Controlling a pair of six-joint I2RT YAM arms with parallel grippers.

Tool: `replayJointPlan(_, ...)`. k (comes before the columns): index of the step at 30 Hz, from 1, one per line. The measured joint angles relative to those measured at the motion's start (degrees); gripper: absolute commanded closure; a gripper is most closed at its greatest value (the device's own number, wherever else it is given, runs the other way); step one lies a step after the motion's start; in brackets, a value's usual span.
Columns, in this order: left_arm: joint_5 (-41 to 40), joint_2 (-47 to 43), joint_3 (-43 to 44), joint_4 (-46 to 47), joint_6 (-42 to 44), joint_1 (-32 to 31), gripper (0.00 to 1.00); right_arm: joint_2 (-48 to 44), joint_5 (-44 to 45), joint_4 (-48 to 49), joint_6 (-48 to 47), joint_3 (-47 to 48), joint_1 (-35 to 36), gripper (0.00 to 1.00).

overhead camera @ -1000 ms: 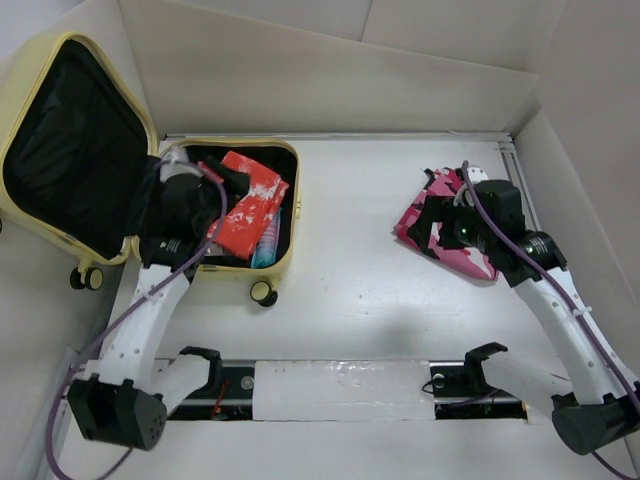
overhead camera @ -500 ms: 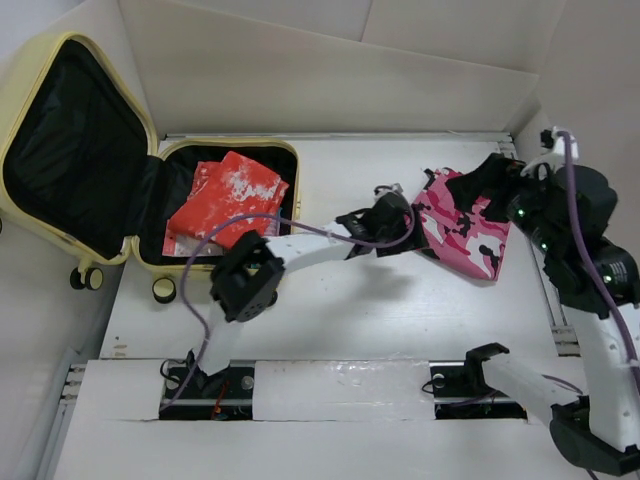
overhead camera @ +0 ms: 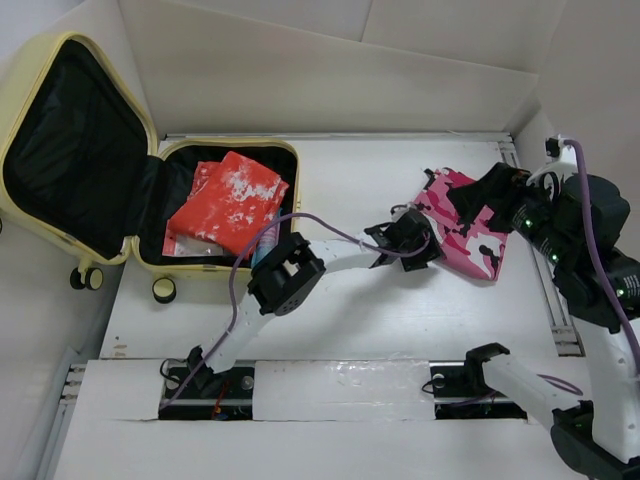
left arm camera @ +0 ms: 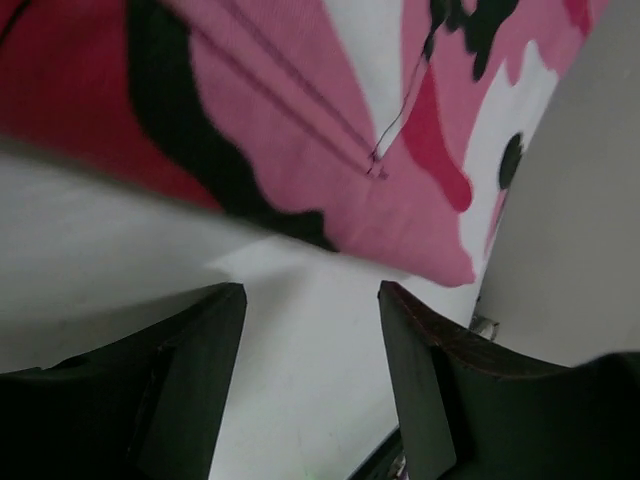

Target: Pack the luggage

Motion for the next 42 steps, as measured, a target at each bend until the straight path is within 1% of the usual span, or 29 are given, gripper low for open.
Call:
replayJointPlan(1,0.28,1.25,1.16,0.22,-1.14,0.33,0.47,0.00,-0.33,-0.26,0.02,-0.04,0.00,0.07)
replayJointPlan(3,-1.05,3.15,4.83,-0.31,-2.08,0.81,0.47,0.00,-1.05,-0.39,0.02,-0.44,0.00,0.08)
replayJointPlan(6,-2.25,5.86,8.61,-1.11,-4.48,1.81,0.52,0.00,-2.54,-0.44,0.00,-1.57,0.00,0.08)
replayJointPlan(8,-2.49,6.43,9.29,-1.20,-6.27,2.23,0.78,0.00,-3.43,-0.48,-0.02,-2.01,0.00,0.08)
replayJointPlan(10,-2.91,6.78,9.31,-1.68,-7.50,2.60,0.99,-0.07,-4.13,-0.35,-0.07,-2.75,0.00,0.09)
replayJointPlan(14,-2.93,6.78,8.55,-1.95,-7.78,3.74,1.00,-0.39,-4.87,-0.52,-0.17,-3.93,0.00,0.09)
replayJointPlan(16,-3.04,4.76,4.61,-0.07,-7.67,4.74,1.00,-0.68,-5.09,-0.31,-0.31,-4.35,0.00,0.09)
replayJointPlan(17,-3.15,3.26,2.05,0.48,-7.52,5.40,1.00,-0.85,-5.20,-0.26,-0.39,-4.76,0.00,0.09)
replayJointPlan(19,-3.61,-1.73,-5.99,3.13,-6.49,6.99,1.00,-1.22,-5.60,0.04,-0.44,-5.79,0.00,0.09)
replayJointPlan(23,-4.94,-13.51,-22.03,3.10,-3.67,11.87,1.00,-1.90,-6.60,0.72,-0.44,-8.83,0.00,0.10)
replayJointPlan(24,-5.25,-15.96,-25.07,2.86,-2.73,12.96,0.88,-1.90,-6.75,0.87,-0.46,-9.42,0.00,0.10)
replayJointPlan(26,-6.12,-19.67,-29.44,2.10,-0.83,15.10,0.67,-1.81,-7.04,1.33,-0.46,-10.45,0.00,0.10)
replayJointPlan(27,-6.64,-21.14,-30.99,1.68,0.00,15.96,0.59,-1.68,-7.23,1.64,-0.46,-11.04,0.00,0.10)
replayJointPlan(28,-7.10,-22.32,-32.20,1.36,0.85,16.46,0.47,-1.46,-7.37,1.81,-0.46,-11.58,0.00,0.10)
replayJointPlan(29,-7.37,-23.39,-33.16,1.03,1.66,16.68,0.43,-1.18,-7.52,1.99,-0.46,-12.04,0.00,0.10)
replayJointPlan(30,-7.37,-24.50,-33.92,0.90,2.29,16.68,0.41,-0.87,-7.61,1.99,-0.46,-12.28,0.00,0.10)
replayJointPlan(36,-7.45,-29.86,-38.93,-0.85,3.69,14.29,0.41,-0.24,-7.78,2.62,-0.42,-13.09,0.00,0.10)
replayJointPlan(39,-6.40,-29.68,-40.13,-0.31,2.56,13.53,0.41,-0.22,-7.80,3.02,-0.37,-13.09,0.00,0.10)
replayJointPlan(42,-5.79,-28.33,-38.99,0.61,1.46,13.51,0.40,-0.11,-7.82,3.08,-0.37,-13.09,0.00,0.10)
